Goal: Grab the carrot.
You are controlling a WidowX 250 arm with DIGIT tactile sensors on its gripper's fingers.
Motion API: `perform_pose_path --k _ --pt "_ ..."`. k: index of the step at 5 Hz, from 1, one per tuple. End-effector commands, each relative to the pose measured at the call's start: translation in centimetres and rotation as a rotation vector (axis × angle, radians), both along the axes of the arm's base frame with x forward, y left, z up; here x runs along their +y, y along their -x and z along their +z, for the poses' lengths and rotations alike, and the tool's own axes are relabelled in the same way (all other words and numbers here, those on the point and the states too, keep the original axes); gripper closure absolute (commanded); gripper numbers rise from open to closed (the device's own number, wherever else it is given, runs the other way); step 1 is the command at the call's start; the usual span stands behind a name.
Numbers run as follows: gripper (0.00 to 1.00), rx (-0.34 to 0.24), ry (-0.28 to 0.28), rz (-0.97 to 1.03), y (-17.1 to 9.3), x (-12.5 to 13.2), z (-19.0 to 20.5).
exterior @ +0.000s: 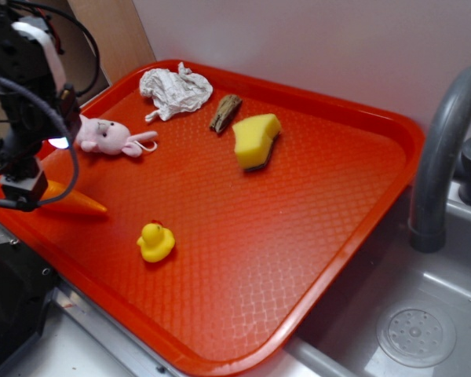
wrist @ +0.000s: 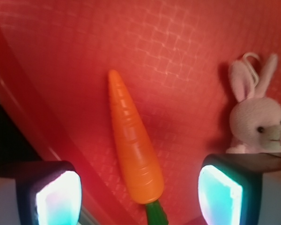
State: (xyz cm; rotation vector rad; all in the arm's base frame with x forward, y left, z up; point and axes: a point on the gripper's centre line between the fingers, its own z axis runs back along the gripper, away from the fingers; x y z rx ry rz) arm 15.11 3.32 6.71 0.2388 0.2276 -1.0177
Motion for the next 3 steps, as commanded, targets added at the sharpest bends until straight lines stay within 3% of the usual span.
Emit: perform_pose_path --k 1,3 --pt "0.0 0.084 -0.013 -0.064 0.5 1.0 -2.1" --pt "0.0 0.076 -0.085 -0.106 1.0 0.9 -4.5"
